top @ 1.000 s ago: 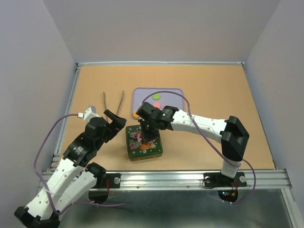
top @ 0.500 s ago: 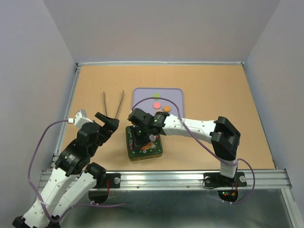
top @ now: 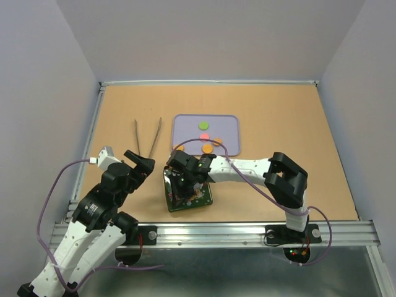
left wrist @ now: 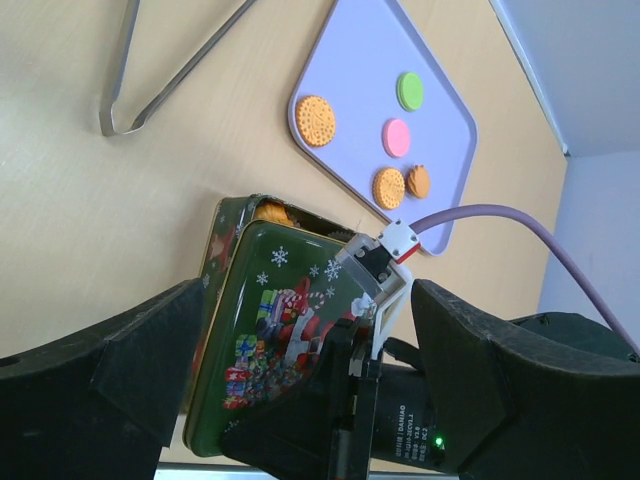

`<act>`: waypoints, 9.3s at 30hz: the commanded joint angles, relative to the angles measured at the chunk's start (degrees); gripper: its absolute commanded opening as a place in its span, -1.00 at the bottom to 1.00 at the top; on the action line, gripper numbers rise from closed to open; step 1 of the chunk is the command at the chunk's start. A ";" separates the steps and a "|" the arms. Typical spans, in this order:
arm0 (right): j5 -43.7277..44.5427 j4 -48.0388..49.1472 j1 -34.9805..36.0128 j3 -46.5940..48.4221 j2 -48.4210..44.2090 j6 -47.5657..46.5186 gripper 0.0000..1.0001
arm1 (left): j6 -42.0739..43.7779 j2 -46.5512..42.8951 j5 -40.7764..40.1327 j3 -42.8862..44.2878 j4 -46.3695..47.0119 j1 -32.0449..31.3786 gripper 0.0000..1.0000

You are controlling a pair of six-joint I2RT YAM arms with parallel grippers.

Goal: Pack the cookies

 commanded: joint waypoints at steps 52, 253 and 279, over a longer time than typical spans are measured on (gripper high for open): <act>8.43 -3.37 -16.78 1.80 -1.30 -4.50 -0.99 | 3.95 10.62 10.77 -5.41 7.73 0.09 0.87; 44.21 105.77 -56.33 -71.15 -25.66 -44.41 1.00 | 64.77 58.79 7.52 -24.48 127.70 27.43 0.97; 39.10 108.51 -61.26 -68.78 -18.60 -41.68 1.00 | 64.95 58.79 7.17 -24.39 127.62 27.16 0.97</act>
